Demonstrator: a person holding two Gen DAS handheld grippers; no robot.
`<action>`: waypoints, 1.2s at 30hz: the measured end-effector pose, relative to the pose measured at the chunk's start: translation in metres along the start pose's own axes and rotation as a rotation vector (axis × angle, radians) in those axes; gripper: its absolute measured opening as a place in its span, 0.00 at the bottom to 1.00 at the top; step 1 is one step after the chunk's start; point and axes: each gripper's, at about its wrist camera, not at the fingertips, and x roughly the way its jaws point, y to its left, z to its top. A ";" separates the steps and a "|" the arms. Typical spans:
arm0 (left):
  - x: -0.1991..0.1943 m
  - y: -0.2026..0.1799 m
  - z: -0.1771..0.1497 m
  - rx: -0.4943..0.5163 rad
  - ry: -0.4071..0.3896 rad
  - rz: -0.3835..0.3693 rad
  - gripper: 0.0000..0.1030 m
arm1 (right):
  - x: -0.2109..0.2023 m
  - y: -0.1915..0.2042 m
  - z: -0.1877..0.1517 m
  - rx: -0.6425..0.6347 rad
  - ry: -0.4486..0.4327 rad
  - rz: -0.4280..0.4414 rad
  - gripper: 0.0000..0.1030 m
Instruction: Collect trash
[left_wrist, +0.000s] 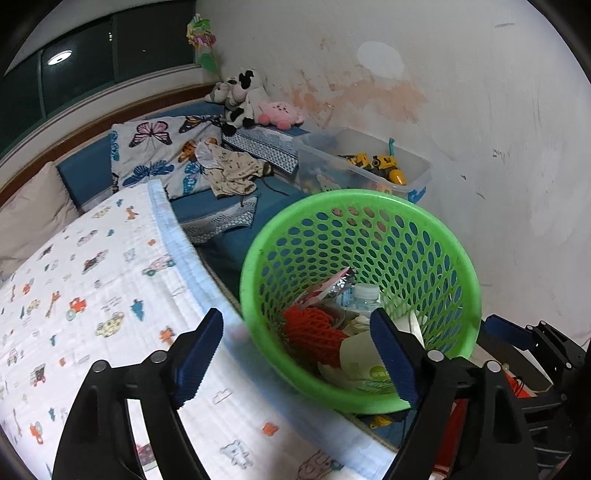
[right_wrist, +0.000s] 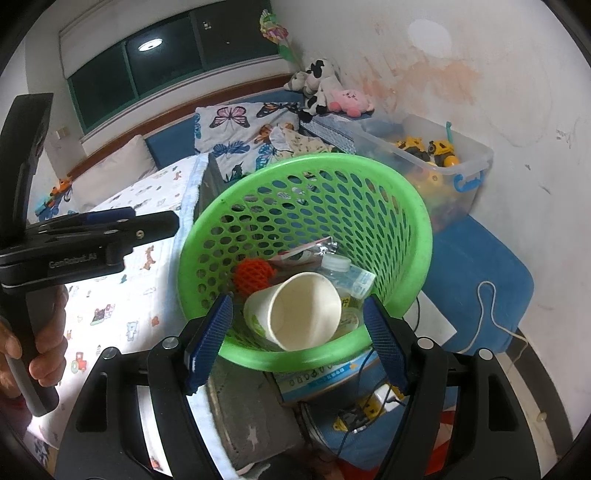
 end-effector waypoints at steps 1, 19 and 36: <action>-0.004 0.003 -0.002 -0.004 -0.004 0.005 0.79 | -0.001 0.003 -0.001 -0.001 -0.001 0.005 0.74; -0.068 0.058 -0.045 -0.074 -0.066 0.121 0.92 | -0.014 0.053 -0.014 -0.032 0.016 0.082 0.81; -0.107 0.109 -0.097 -0.194 -0.057 0.171 0.93 | -0.026 0.094 -0.032 -0.034 0.051 0.113 0.90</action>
